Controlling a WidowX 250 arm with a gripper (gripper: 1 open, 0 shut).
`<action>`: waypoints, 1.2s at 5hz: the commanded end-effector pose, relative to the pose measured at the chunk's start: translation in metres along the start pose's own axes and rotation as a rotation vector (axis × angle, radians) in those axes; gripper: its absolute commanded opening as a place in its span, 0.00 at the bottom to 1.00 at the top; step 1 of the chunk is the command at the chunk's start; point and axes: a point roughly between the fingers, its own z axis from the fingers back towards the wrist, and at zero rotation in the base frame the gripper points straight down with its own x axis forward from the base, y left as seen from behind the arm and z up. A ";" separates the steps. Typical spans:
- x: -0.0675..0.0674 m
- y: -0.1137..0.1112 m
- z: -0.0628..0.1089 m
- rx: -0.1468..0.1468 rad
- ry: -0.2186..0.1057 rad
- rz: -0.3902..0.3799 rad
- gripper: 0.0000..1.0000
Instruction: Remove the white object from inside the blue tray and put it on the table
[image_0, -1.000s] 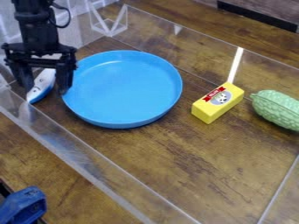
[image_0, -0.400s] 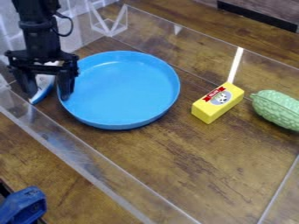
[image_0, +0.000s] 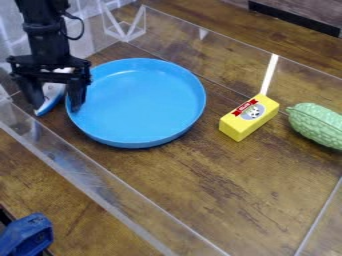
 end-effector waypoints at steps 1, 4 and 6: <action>-0.001 0.010 -0.021 -0.002 0.033 0.055 1.00; 0.002 0.009 -0.029 -0.002 0.050 0.093 1.00; 0.003 0.008 -0.031 -0.003 0.059 0.119 1.00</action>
